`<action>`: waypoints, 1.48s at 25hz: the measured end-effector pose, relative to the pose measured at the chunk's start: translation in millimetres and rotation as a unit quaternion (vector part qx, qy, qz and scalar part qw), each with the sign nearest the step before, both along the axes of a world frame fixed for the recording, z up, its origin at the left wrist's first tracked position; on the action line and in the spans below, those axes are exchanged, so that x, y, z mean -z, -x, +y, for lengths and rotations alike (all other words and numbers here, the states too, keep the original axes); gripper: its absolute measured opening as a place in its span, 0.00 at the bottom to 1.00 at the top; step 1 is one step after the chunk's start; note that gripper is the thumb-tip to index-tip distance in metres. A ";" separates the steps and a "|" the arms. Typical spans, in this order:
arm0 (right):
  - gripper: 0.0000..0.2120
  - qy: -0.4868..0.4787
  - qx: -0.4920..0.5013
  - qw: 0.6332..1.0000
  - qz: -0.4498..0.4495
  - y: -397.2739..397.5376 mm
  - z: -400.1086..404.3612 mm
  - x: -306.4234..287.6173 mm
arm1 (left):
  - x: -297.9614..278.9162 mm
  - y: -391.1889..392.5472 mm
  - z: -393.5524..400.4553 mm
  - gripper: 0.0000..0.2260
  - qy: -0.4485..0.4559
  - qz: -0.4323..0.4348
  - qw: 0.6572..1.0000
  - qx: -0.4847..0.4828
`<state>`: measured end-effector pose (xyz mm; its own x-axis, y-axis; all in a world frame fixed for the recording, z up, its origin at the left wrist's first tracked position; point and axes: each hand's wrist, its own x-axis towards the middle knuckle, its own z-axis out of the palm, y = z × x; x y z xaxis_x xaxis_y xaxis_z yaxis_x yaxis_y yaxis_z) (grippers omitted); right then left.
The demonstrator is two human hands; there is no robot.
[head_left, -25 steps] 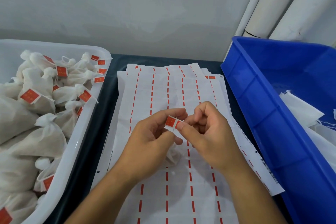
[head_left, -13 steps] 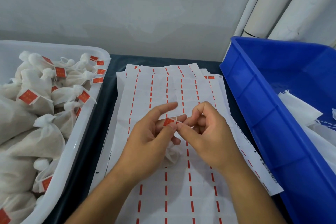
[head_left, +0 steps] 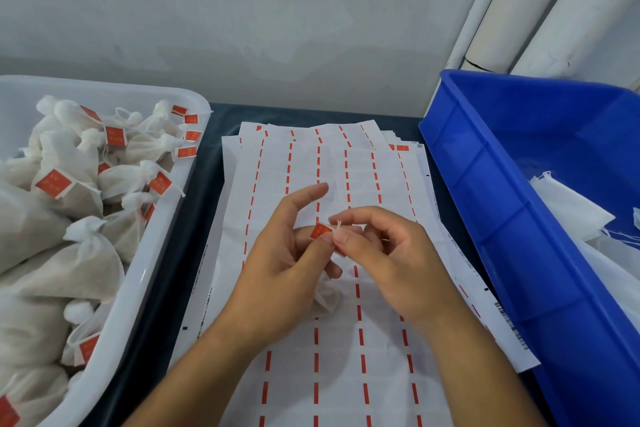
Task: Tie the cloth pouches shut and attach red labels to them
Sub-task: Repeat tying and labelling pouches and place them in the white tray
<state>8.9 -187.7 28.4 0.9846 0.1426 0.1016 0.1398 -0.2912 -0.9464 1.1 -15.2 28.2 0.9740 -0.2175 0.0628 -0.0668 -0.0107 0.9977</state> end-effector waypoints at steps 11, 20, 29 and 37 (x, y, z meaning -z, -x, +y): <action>0.06 0.011 0.030 0.999 -0.035 2.5 3.3 -6.1 | 2.0 -2.4 -1.2 0.23 -0.011 0.011 0.999 -0.031; 0.06 -0.042 0.144 0.987 -0.064 4.2 8.4 -8.6 | 7.4 1.9 -7.6 0.24 -0.094 -0.056 0.992 -0.065; 0.09 -0.045 0.157 0.983 -0.081 7.5 18.2 -9.2 | 3.7 4.3 -12.7 0.05 -0.125 -0.186 0.946 -0.234; 0.12 -0.063 0.182 0.978 -0.079 8.6 21.7 -7.6 | 3.0 6.7 -12.1 0.07 -0.157 -0.263 0.919 -0.247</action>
<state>0.3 -166.0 36.0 0.9384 -0.2376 0.2510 0.1963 -0.2314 -0.9529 -5.6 -27.3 25.1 0.8118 0.1547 0.5630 -0.4486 -0.4518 0.7711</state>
